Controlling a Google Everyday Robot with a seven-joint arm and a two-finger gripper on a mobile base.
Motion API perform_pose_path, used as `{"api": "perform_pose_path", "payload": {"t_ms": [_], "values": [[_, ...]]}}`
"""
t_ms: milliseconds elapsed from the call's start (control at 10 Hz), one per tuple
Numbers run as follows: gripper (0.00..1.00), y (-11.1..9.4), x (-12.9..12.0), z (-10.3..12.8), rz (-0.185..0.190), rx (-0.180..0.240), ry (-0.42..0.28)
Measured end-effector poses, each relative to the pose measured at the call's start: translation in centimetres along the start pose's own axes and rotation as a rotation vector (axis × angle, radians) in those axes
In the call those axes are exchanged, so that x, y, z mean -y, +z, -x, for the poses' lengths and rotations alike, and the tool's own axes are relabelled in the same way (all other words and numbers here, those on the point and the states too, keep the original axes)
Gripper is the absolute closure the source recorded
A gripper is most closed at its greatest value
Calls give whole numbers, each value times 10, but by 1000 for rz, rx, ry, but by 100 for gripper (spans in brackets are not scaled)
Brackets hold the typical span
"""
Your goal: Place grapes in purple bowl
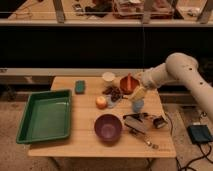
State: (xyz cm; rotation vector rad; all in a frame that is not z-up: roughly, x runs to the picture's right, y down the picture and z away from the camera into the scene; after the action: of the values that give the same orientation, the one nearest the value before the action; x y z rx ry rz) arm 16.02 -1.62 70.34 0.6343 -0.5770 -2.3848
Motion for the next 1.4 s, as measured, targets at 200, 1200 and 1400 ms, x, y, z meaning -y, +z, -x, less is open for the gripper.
{"api": "perform_pose_path", "payload": {"t_ms": [200, 1200, 1400], "values": [[20, -27, -5, -3, 32, -85, 196], [20, 21, -72, 9, 486, -7, 877], [20, 39, -97, 2, 522, -24, 955]]}}
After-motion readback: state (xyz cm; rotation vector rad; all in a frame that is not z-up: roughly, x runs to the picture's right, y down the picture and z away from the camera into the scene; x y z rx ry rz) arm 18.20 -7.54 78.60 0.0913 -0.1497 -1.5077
